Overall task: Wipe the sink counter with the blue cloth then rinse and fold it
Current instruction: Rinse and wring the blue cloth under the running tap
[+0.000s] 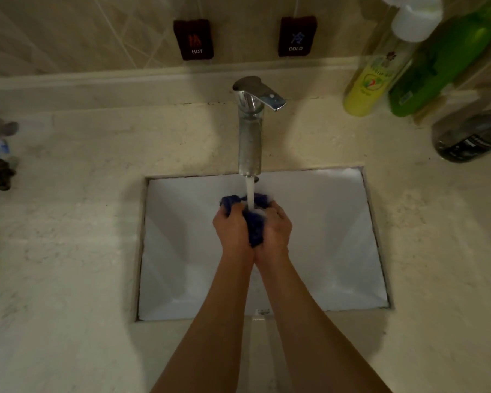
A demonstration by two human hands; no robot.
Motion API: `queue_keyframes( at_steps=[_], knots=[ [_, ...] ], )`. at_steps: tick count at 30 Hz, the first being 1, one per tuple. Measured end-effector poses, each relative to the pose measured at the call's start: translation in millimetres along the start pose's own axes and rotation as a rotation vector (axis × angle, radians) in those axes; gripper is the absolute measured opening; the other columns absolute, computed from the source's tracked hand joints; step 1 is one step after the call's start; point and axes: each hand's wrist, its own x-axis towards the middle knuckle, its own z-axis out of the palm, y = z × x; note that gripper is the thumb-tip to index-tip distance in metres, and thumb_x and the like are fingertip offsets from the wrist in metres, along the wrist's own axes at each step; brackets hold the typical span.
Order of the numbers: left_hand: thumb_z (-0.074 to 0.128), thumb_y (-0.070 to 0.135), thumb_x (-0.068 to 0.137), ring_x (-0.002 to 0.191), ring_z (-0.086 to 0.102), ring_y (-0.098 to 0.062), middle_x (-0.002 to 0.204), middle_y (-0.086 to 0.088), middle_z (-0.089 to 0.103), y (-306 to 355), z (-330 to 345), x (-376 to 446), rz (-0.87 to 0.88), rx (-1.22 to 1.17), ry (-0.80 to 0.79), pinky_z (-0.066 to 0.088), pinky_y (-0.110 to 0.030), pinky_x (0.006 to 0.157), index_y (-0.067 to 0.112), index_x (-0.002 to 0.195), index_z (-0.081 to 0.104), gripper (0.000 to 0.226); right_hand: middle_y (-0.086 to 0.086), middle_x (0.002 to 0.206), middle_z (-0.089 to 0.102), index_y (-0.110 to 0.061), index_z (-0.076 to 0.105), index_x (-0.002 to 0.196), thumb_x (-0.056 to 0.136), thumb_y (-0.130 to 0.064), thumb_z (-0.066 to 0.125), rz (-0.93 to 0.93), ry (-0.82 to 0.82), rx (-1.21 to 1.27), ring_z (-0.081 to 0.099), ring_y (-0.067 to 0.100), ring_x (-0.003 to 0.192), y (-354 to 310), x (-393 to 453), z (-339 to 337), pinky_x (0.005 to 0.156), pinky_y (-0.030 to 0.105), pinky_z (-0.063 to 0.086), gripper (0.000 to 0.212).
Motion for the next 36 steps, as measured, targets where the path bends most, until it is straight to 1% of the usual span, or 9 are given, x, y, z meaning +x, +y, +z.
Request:
queue_keyframes(
  at_steps=[6, 10, 15, 18, 22, 27, 31, 33, 36],
  knots=[
    [0.047, 0.028, 0.094, 0.068, 0.061, -0.027, 0.076, -0.013, 0.061, 3, 4, 10, -0.141, -0.026, -0.088, 0.054, -0.033, 0.062, 0.009, 0.1, 0.06, 0.023, 0.012, 0.121, 0.068, -0.021, 0.069, 0.121, 0.071, -0.006, 0.053, -0.101, -0.095, -0.3, 0.066, 0.032, 0.11, 1, -3, -3, 0.097, 0.052, 0.054, 0.054],
    [0.046, 0.042, 0.097, 0.054, 0.059, -0.017, 0.065, -0.007, 0.059, 1, 2, 9, -0.179, -0.099, -0.117, 0.051, -0.026, 0.054, 0.009, 0.081, 0.058, 0.039, 0.007, 0.129, 0.062, -0.021, 0.056, 0.133, 0.083, -0.012, 0.048, -0.147, -0.152, -0.398, 0.06, 0.023, 0.118, 7, -19, -5, 0.104, 0.042, 0.05, 0.052],
    [0.051, 0.023, 0.094, 0.052, 0.049, -0.019, 0.059, -0.006, 0.049, -2, -1, 8, -0.105, 0.084, -0.026, 0.046, -0.025, 0.051, 0.009, 0.066, 0.05, 0.031, 0.007, 0.105, 0.065, -0.018, 0.056, 0.11, 0.086, -0.033, 0.051, -0.279, -0.096, -0.677, 0.066, 0.02, 0.094, 13, -16, 1, 0.081, 0.036, 0.057, 0.029],
    [0.048, 0.009, 0.092, 0.057, 0.048, -0.019, 0.063, -0.007, 0.05, 3, 2, 11, -0.07, 0.156, 0.03, 0.042, -0.018, 0.042, 0.006, 0.073, 0.052, 0.02, 0.007, 0.093, 0.069, -0.013, 0.057, 0.107, 0.088, -0.034, 0.055, -0.265, -0.037, -0.722, 0.069, 0.021, 0.086, 10, -9, 6, 0.077, 0.041, 0.059, 0.028],
    [0.043, 0.021, 0.1, 0.066, 0.056, -0.018, 0.086, -0.006, 0.065, 4, 0, 12, 0.024, 0.313, 0.052, 0.046, -0.017, 0.045, 0.006, 0.101, 0.062, 0.025, 0.007, 0.082, 0.069, -0.017, 0.06, 0.085, 0.088, -0.031, 0.057, -0.204, 0.099, -0.73, 0.07, 0.025, 0.079, 7, 0, 15, 0.074, 0.044, 0.06, 0.015],
    [0.049, 0.018, 0.093, 0.064, 0.058, -0.027, 0.061, -0.001, 0.056, 3, 3, 11, 0.03, 0.356, 0.104, 0.044, -0.022, 0.052, 0.009, 0.066, 0.055, 0.029, 0.012, 0.087, 0.074, -0.008, 0.072, 0.087, 0.092, -0.023, 0.06, -0.034, 0.168, -0.744, 0.073, 0.029, 0.081, -3, 14, 20, 0.076, 0.045, 0.062, 0.02],
    [0.061, 0.01, 0.085, 0.054, 0.059, -0.026, 0.057, -0.006, 0.06, 7, 10, 4, 0.149, 0.434, 0.092, 0.04, -0.025, 0.05, 0.007, 0.061, 0.062, 0.024, 0.012, 0.082, 0.066, -0.006, 0.061, 0.086, 0.096, -0.011, 0.048, 0.254, 0.041, -0.502, 0.064, 0.025, 0.072, -22, 19, 19, 0.07, 0.039, 0.056, 0.017],
    [0.058, 0.013, 0.087, 0.056, 0.064, -0.026, 0.057, -0.006, 0.064, 12, 14, -5, 0.118, 0.426, 0.108, 0.053, -0.032, 0.052, 0.014, 0.057, 0.063, 0.03, 0.012, 0.079, 0.061, -0.004, 0.059, 0.091, 0.097, -0.009, 0.046, 0.335, 0.012, -0.433, 0.059, 0.023, 0.065, -28, 17, 15, 0.065, 0.038, 0.052, 0.015],
    [0.058, 0.019, 0.088, 0.072, 0.07, -0.028, 0.071, -0.009, 0.07, 4, 9, -6, -0.006, 0.311, 0.14, 0.061, -0.045, 0.071, 0.012, 0.069, 0.067, 0.023, 0.018, 0.091, 0.067, 0.001, 0.066, 0.101, 0.095, -0.009, 0.052, 0.341, 0.065, -0.346, 0.065, 0.031, 0.078, -32, 19, 10, 0.084, 0.046, 0.056, 0.018]
  ],
)
